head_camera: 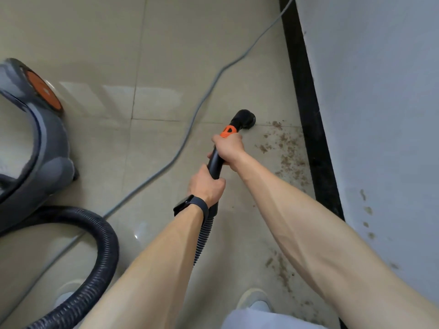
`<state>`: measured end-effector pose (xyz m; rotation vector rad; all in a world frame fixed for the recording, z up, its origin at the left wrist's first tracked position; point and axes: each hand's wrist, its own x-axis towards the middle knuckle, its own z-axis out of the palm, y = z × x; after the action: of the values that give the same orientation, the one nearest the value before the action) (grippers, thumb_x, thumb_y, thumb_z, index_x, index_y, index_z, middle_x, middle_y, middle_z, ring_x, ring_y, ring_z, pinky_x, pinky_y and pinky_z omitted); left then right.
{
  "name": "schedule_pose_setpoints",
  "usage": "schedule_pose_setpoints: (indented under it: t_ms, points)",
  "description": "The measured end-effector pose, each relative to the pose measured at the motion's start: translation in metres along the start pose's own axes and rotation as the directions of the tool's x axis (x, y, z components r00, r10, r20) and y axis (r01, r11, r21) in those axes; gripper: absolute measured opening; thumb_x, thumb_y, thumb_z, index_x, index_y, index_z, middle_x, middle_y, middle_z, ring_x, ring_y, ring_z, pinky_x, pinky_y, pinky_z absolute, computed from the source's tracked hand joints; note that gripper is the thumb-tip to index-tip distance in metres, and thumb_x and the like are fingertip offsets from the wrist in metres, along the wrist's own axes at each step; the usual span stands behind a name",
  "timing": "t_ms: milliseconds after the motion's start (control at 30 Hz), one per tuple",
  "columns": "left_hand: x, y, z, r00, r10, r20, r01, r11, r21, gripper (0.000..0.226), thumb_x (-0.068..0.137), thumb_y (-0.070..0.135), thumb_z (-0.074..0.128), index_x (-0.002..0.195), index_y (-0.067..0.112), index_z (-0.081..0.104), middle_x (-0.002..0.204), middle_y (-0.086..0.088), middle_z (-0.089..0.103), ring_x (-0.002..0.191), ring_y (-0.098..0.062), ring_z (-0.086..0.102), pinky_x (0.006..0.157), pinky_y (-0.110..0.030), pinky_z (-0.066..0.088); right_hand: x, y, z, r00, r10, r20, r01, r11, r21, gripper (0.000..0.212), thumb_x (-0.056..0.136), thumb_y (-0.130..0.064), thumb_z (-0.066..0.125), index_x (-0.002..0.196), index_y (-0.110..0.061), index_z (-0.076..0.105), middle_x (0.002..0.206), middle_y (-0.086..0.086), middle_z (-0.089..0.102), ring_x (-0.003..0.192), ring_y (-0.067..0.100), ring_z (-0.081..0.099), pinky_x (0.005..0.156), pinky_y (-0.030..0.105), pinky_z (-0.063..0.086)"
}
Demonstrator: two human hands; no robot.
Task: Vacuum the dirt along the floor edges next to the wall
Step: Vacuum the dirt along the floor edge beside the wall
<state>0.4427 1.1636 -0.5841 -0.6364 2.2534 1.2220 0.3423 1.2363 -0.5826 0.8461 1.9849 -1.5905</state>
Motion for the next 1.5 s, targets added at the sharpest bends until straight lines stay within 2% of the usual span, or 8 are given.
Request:
schedule_pose_setpoints:
  t_ms: [200, 333, 733, 867, 1033, 1267, 1367, 1500]
  points:
    - [0.004, 0.013, 0.012, 0.999, 0.014, 0.042, -0.015, 1.0, 0.019, 0.033, 0.08, 0.026, 0.058, 0.111, 0.017, 0.049, 0.097, -0.011, 0.066, 0.083, -0.034, 0.068, 0.078, -0.044, 0.058, 0.004, -0.004, -0.018, 0.998, -0.006, -0.06, 0.002, 0.998, -0.056, 0.044, 0.097, -0.02, 0.057, 0.133, -0.005, 0.035, 0.105, 0.015, 0.065, 0.056, 0.024, 0.073, 0.052, 0.03, 0.055]
    - [0.008, 0.029, 0.024, 0.993, 0.033, 0.11, -0.032, 0.999, -0.018, 0.034, 0.082, 0.024, 0.059, 0.112, 0.014, 0.046, 0.1, -0.013, 0.065, 0.085, -0.035, 0.067, 0.079, -0.047, 0.058, 0.02, -0.008, -0.033, 0.994, 0.0, -0.113, -0.009, 0.997, -0.079, 0.047, 0.097, -0.023, 0.057, 0.135, -0.006, 0.035, 0.124, 0.019, 0.062, 0.05, 0.023, 0.072, 0.043, 0.028, 0.053]
    - [0.026, 0.044, 0.063, 0.971, 0.071, 0.23, -0.053, 0.995, -0.083, 0.032, 0.082, 0.02, 0.062, 0.108, 0.015, 0.045, 0.099, -0.015, 0.066, 0.084, -0.036, 0.07, 0.077, -0.051, 0.059, 0.035, 0.0, -0.076, 0.979, 0.001, -0.206, -0.026, 0.993, -0.116, 0.033, 0.099, -0.017, 0.052, 0.122, -0.008, 0.029, 0.104, 0.013, 0.06, 0.055, 0.026, 0.069, 0.058, 0.035, 0.059]
    - [0.029, 0.049, 0.07, 0.965, 0.076, 0.252, -0.057, 0.995, -0.082, 0.03, 0.082, 0.019, 0.063, 0.106, 0.015, 0.044, 0.098, -0.016, 0.066, 0.083, -0.037, 0.07, 0.076, -0.052, 0.059, 0.038, 0.002, -0.085, 0.976, 0.012, -0.216, -0.036, 0.994, -0.107, 0.04, 0.099, -0.019, 0.051, 0.131, -0.008, 0.029, 0.116, 0.017, 0.061, 0.054, 0.024, 0.07, 0.057, 0.034, 0.059]
    - [0.029, 0.055, 0.077, 0.956, 0.097, 0.276, -0.08, 0.994, -0.071, 0.03, 0.082, 0.018, 0.063, 0.105, 0.014, 0.044, 0.098, -0.016, 0.067, 0.083, -0.037, 0.069, 0.077, -0.052, 0.059, 0.04, 0.002, -0.098, 0.977, 0.012, -0.212, -0.032, 0.996, -0.089, 0.032, 0.101, -0.016, 0.051, 0.12, -0.01, 0.026, 0.082, 0.008, 0.057, 0.064, 0.028, 0.07, 0.079, 0.048, 0.064]
    - [0.026, 0.063, 0.087, 0.949, 0.1, 0.299, -0.097, 0.995, -0.023, 0.03, 0.086, 0.018, 0.063, 0.107, 0.012, 0.044, 0.1, -0.015, 0.063, 0.087, -0.035, 0.066, 0.079, -0.049, 0.058, 0.043, 0.009, -0.11, 0.965, 0.01, -0.264, -0.032, 0.996, -0.08, 0.039, 0.1, -0.02, 0.054, 0.129, -0.009, 0.03, 0.105, 0.014, 0.065, 0.055, 0.021, 0.07, 0.055, 0.032, 0.058]
    - [0.024, 0.065, 0.093, 0.94, 0.11, 0.322, -0.114, 0.993, -0.004, 0.032, 0.088, 0.02, 0.063, 0.112, 0.012, 0.044, 0.102, -0.014, 0.062, 0.088, -0.033, 0.066, 0.077, -0.044, 0.058, 0.043, 0.012, -0.121, 0.959, 0.031, -0.281, -0.053, 0.996, -0.07, 0.038, 0.1, -0.021, 0.054, 0.127, -0.012, 0.028, 0.1, 0.01, 0.064, 0.058, 0.022, 0.072, 0.06, 0.034, 0.061]
    - [0.02, 0.066, 0.097, 0.941, 0.111, 0.319, -0.116, 0.993, -0.002, 0.032, 0.089, 0.02, 0.063, 0.112, 0.011, 0.044, 0.102, -0.012, 0.06, 0.088, -0.031, 0.063, 0.073, -0.039, 0.055, 0.042, 0.015, -0.126, 0.96, 0.023, -0.28, -0.047, 0.996, -0.079, 0.043, 0.1, -0.02, 0.054, 0.133, -0.01, 0.029, 0.097, 0.007, 0.063, 0.05, 0.017, 0.069, 0.051, 0.028, 0.056]
